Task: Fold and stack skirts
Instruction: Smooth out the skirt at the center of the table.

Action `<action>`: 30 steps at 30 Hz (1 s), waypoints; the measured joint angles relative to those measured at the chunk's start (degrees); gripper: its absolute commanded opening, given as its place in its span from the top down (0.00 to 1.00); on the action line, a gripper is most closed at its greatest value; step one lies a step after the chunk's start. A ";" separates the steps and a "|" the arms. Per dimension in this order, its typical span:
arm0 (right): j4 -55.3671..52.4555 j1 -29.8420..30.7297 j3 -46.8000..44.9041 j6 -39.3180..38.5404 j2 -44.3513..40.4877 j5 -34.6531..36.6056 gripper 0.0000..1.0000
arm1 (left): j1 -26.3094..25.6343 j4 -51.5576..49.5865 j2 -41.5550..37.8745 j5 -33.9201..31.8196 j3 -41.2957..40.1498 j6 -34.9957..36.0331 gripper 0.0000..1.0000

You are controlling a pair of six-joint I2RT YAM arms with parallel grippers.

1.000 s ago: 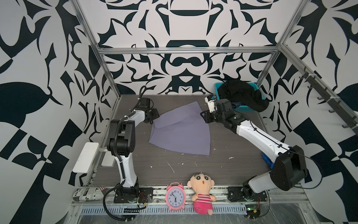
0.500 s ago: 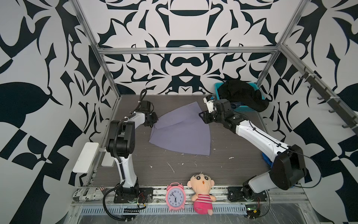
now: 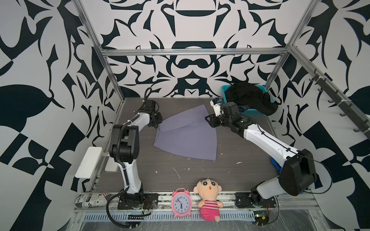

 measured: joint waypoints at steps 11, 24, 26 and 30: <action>0.04 0.00 -0.15 -0.02 0.00 0.02 0.61 | -0.13 -0.66 0.00 0.37 0.98 0.50 0.95; 0.02 0.00 -0.48 0.00 0.00 0.07 0.60 | 0.31 -0.85 0.11 -1.44 3.56 2.82 1.00; 0.02 0.00 -0.48 0.00 0.00 0.07 0.60 | 0.63 -1.38 1.57 -1.51 7.85 3.85 1.00; 0.00 0.00 -0.48 0.00 0.00 0.07 0.60 | 1.38 -1.60 6.47 -1.36 19.23 6.03 1.00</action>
